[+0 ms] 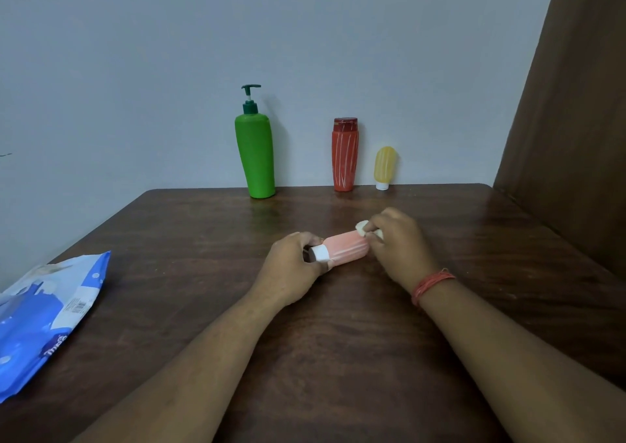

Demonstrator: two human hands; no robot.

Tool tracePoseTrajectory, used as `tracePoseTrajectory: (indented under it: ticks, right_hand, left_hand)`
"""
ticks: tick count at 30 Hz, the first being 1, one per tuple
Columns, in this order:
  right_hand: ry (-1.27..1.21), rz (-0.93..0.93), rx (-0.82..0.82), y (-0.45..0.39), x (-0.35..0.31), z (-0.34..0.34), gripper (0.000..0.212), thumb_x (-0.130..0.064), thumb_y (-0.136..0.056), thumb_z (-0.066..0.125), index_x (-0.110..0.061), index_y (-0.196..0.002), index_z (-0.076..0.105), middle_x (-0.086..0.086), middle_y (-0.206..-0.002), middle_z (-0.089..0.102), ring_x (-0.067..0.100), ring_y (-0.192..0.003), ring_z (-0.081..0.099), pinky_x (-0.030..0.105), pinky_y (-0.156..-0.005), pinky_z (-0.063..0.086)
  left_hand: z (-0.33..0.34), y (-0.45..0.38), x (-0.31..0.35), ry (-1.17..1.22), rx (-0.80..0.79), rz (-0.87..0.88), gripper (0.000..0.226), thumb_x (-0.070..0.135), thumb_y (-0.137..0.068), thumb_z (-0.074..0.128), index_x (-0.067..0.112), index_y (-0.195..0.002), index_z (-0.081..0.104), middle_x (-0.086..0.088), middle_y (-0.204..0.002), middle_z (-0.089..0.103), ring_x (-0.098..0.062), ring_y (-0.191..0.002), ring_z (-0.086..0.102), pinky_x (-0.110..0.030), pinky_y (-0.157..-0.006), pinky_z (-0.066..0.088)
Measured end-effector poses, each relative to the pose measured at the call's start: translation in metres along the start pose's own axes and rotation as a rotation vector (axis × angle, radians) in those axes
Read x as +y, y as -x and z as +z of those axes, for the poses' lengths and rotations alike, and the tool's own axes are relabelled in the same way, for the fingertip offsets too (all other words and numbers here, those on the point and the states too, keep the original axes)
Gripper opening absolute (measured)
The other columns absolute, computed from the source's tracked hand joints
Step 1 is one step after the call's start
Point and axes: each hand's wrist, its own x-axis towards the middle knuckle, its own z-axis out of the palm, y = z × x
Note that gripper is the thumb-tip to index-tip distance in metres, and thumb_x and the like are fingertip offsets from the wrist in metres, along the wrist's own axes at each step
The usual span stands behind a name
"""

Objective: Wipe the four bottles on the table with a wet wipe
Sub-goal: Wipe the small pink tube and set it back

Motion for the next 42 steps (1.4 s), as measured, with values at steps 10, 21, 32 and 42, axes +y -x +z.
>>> tracePoseTrajectory:
  ticks: [10, 21, 32, 42]
  right_hand:
    - [-0.044, -0.124, -0.026, 0.005, -0.011, 0.003, 0.009, -0.003, -0.082, 0.066, -0.009, -0.088, 0.071, 0.007, -0.094, 0.062, 0.026, -0.093, 0.058, 0.037, -0.078, 0.049]
    - [-0.011, -0.269, -0.070, 0.009, -0.030, 0.007, 0.010, -0.009, -0.088, 0.064, -0.010, -0.093, 0.073, 0.007, -0.095, 0.062, 0.024, -0.092, 0.059, 0.040, -0.077, 0.050]
    - [-0.038, -0.352, -0.123, 0.014, -0.038, 0.008, 0.008, -0.011, -0.086, 0.067, -0.013, -0.093, 0.071, 0.004, -0.095, 0.061, 0.022, -0.092, 0.057, 0.036, -0.076, 0.049]
    - [-0.068, -0.240, -0.056, 0.013, -0.031, 0.008, 0.013, -0.004, -0.085, 0.067, -0.008, -0.095, 0.072, 0.008, -0.099, 0.062, 0.023, -0.095, 0.058, 0.030, -0.079, 0.046]
  left_hand:
    - [-0.001, 0.001, 0.002, 0.012, -0.003, 0.009, 0.035, 0.027, -0.082, 0.082, 0.019, -0.113, 0.069, 0.005, -0.105, 0.067, -0.010, -0.091, 0.061, -0.015, -0.071, 0.042]
    - [-0.001, 0.001, 0.003, 0.017, -0.005, 0.021, 0.029, 0.031, -0.081, 0.083, 0.021, -0.104, 0.069, 0.008, -0.096, 0.065, -0.010, -0.084, 0.061, -0.010, -0.063, 0.040]
    - [-0.002, 0.002, 0.003, 0.011, -0.012, 0.018, 0.024, 0.028, -0.081, 0.083, 0.026, -0.098, 0.065, 0.011, -0.088, 0.061, -0.005, -0.078, 0.058, -0.010, -0.060, 0.040]
    - [-0.001, 0.001, 0.000, 0.043, -0.020, -0.007, 0.033, 0.025, -0.082, 0.083, 0.022, -0.111, 0.068, 0.011, -0.094, 0.063, -0.006, -0.083, 0.060, -0.008, -0.062, 0.039]
